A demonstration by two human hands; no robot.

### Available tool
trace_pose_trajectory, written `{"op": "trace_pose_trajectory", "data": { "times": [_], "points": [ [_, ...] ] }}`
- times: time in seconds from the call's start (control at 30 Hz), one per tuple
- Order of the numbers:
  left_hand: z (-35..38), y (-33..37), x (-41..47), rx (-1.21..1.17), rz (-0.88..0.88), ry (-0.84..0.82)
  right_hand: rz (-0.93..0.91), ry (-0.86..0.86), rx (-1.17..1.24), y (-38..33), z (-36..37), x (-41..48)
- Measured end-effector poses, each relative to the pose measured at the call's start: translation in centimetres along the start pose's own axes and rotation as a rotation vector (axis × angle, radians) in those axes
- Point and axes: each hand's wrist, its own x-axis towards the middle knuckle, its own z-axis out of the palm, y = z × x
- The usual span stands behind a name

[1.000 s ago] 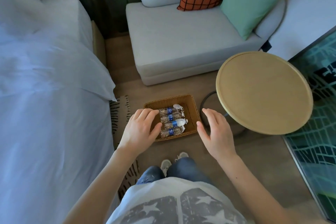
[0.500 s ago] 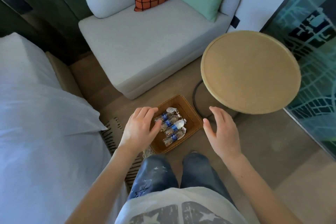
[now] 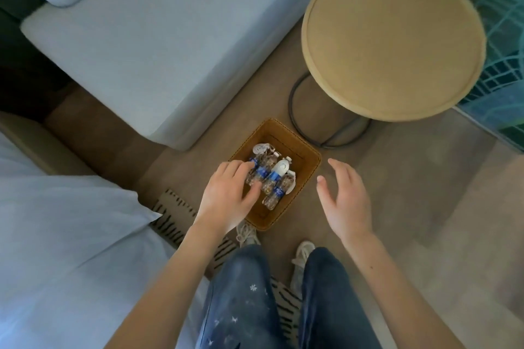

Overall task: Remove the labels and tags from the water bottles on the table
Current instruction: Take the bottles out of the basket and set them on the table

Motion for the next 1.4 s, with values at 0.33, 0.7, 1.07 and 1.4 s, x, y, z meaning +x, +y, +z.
{"op": "trace_pose_trajectory", "data": {
  "times": [0.33, 0.7, 1.07, 1.4],
  "points": [
    [21.2, -11.5, 7.8, -0.022, -0.141, -0.092, 0.066, -0.097, -0.017, 13.3, 21.0, 5.2],
    [41.7, -21.6, 18.8, 0.050, 0.086, -0.243, 0.148, -0.100, 0.185, 23.5, 41.5, 12.0],
    [53.4, -26.6, 22.6, -0.160, -0.047, 0.043, 0.064, -0.058, 0.165, 29.1, 51.1, 19.9],
    [55.0, -27.9, 21.1, -0.139, -0.194, 0.046, 0.244, -0.133, 0.317, 28.9, 50.9, 21.9]
  ]
}}
